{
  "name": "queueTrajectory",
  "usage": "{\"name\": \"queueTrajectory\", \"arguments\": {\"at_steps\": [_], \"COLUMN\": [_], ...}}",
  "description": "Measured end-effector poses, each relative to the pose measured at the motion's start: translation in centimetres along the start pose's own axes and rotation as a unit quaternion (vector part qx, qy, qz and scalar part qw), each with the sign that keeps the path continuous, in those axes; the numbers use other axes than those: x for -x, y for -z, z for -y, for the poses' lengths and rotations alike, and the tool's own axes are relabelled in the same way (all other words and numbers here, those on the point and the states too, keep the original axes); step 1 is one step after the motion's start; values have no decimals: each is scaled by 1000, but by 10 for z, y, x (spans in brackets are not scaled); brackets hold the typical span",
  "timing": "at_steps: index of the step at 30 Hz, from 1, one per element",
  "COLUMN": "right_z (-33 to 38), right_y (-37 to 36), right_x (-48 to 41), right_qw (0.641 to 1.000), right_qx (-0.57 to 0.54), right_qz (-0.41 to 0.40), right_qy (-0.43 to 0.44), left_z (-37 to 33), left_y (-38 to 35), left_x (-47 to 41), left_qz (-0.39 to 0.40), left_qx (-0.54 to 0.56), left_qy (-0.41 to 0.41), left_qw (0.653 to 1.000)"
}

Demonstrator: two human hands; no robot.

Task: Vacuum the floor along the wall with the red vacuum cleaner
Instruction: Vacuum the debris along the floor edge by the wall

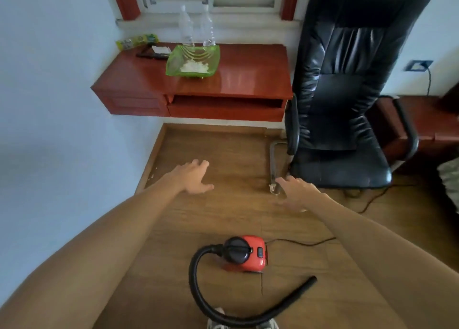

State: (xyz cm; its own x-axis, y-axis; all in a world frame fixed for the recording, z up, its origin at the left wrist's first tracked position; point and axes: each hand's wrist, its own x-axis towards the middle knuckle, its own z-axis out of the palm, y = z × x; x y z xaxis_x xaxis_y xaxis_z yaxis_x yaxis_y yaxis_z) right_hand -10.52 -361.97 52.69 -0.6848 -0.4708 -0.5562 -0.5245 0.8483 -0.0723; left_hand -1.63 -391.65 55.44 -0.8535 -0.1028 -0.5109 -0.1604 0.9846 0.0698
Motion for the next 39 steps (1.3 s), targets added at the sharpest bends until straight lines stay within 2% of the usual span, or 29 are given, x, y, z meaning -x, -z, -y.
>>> {"name": "queueTrajectory", "arguments": {"at_steps": [7, 12, 17, 22, 29, 39], "right_z": [-26, -46, -55, -65, -79, -106], "right_y": [-118, -215, -314, -413, -542, -683], "right_x": [13, 12, 8, -2, -29, -78], "right_qw": [988, 973, 958, 940, 891, 857], "right_qx": [-97, -144, -183, -226, -337, -384], "right_qz": [80, 123, 161, 194, 207, 225], "right_qy": [-91, -134, -151, -168, -223, -261], "left_z": [-37, -71, -97, -113, -122, -163], "left_y": [-92, -193, -291, -392, -520, -654], "left_x": [-58, -85, -97, -103, -119, -189], "left_qz": [91, 178, 225, 297, 369, 417], "left_qx": [-7, 31, 8, 24, 20, 24], "left_qy": [-64, -96, -121, -113, -86, -93], "left_qw": [994, 979, 967, 948, 925, 904]}}
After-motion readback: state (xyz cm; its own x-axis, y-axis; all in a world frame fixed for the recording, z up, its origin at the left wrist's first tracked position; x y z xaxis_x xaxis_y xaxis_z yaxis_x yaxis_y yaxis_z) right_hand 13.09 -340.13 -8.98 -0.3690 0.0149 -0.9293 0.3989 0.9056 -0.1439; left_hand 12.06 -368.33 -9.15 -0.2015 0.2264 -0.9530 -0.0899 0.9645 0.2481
